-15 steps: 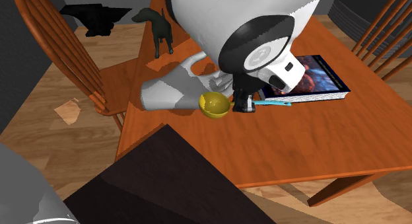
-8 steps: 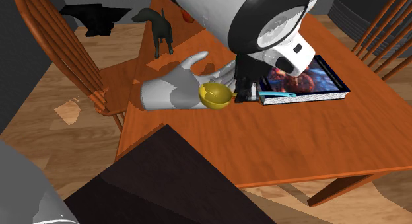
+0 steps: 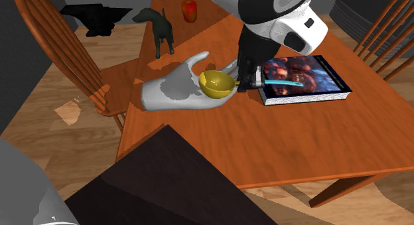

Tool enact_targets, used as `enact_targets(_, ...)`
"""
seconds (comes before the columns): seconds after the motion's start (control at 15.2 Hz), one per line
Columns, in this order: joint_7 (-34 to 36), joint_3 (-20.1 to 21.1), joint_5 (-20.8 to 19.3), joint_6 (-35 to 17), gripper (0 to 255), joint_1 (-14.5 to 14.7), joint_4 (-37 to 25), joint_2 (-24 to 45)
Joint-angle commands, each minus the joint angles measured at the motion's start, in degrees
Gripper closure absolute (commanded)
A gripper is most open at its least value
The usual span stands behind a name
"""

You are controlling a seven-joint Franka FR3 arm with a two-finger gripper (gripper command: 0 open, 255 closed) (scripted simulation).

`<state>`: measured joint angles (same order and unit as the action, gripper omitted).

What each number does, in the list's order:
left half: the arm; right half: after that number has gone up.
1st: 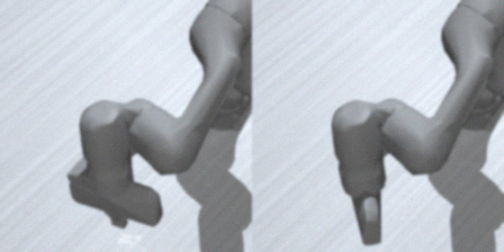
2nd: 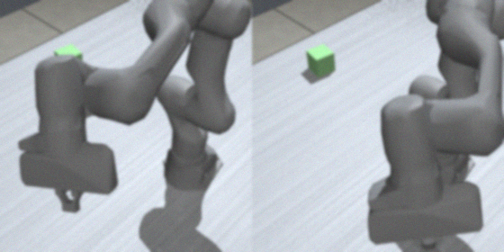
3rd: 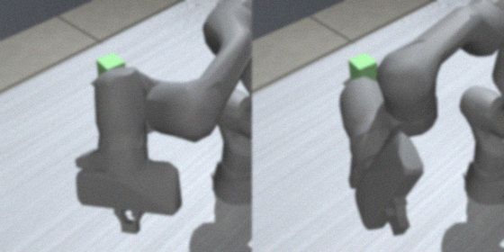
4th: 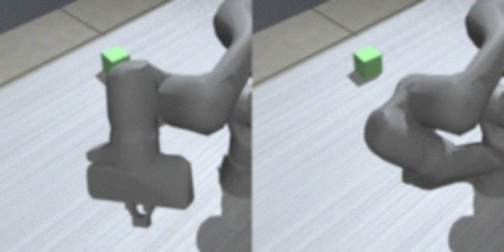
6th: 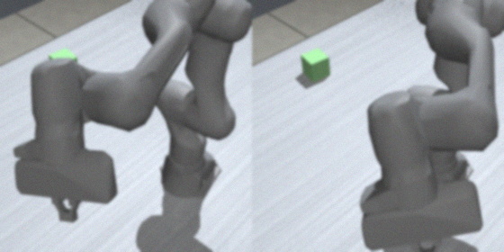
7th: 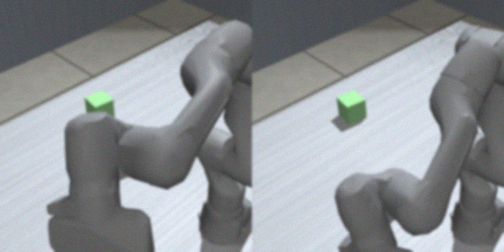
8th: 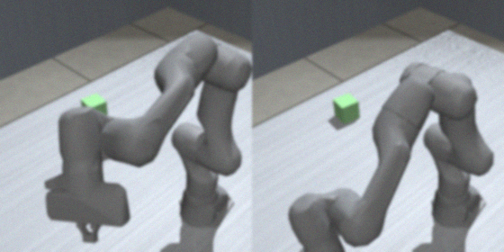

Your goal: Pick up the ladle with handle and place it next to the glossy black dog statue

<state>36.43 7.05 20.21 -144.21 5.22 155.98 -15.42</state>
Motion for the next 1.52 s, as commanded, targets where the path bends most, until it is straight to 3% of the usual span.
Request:
enact_targets(0.0, 0.66, 0.01, -0.65, 2.07, 255, -0.25, -0.51, -1.56)
enact_targets(1.25, 4.78, -0.53, -4.35, 19.54, 255, -1.72, -7.98, -11.76)
enact_targets(1.45, 7.33, 1.49, -3.83, 18.68, 255, -0.75, -10.44, -8.98)
